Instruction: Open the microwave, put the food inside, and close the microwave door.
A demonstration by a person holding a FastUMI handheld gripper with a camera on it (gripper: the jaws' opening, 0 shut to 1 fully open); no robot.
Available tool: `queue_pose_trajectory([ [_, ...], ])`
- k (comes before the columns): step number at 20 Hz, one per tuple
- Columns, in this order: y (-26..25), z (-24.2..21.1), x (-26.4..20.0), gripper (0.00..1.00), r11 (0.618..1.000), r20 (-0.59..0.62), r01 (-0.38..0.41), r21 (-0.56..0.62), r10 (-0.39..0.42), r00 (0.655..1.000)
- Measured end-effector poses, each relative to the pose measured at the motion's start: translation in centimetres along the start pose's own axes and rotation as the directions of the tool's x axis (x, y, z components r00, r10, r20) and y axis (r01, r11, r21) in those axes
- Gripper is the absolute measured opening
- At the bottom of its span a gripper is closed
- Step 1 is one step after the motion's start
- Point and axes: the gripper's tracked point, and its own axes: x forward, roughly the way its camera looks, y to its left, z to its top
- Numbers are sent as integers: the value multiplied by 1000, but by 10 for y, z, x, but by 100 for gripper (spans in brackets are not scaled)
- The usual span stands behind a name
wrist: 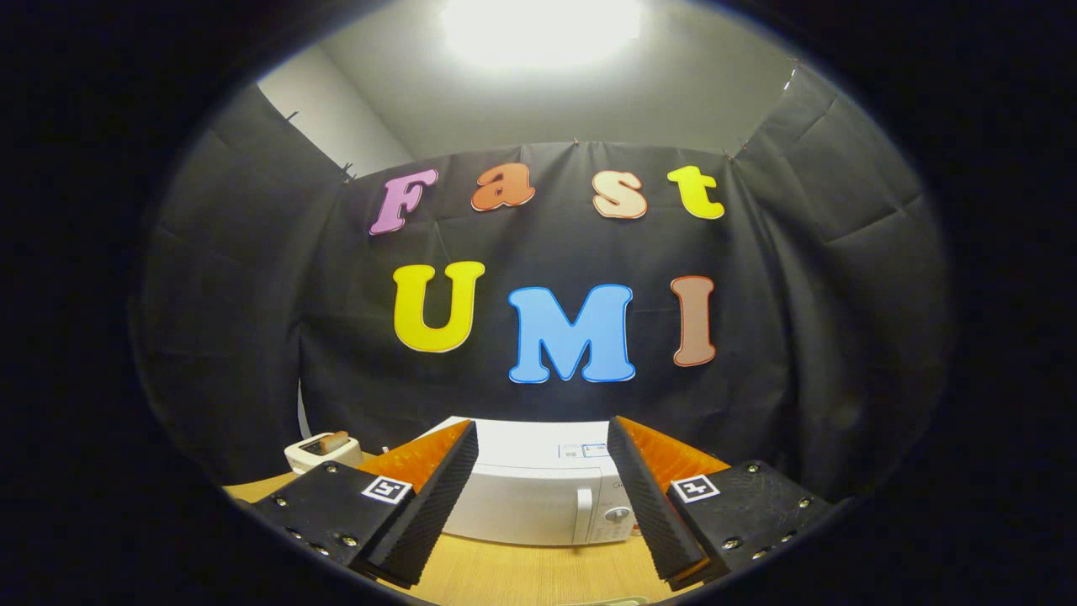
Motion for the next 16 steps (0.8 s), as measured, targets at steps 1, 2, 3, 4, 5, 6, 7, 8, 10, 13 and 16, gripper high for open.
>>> queue_pose_trajectory([
  [1, -2, -10, 7, 96, 1000, -2, -1, -2, 1, 1000],
  [2, -9, -23, 13, 96, 1000, -6, 7, -2, -7, 1000],
  [3, -14, -37, 21, 96, 1000, -10, 13, -2, -13, 1000],
  [4, -20, -50, 28, 95, 1000, -16, 25, -4, -25, 1000],
  [5, -27, -62, 35, 95, 999, -19, 39, -6, -40, 999],
  [6, -32, -75, 43, 95, 999, -24, 52, -5, -52, 998],
  [7, -37, -89, 50, 95, 998, -39, 62, -4, -62, 997],
  [8, -41, -104, 56, 95, 998, -58, 67, -5, -67, 996],
  [10, -43, -128, 67, 95, 998, -85, 59, -7, -60, 995],
  [13, -51, -156, 84, 89, 997, -97, 71, -40, -74, 993],
  [16, -54, -189, 100, 87, 998, -139, 58, -40, -63, 988],
])
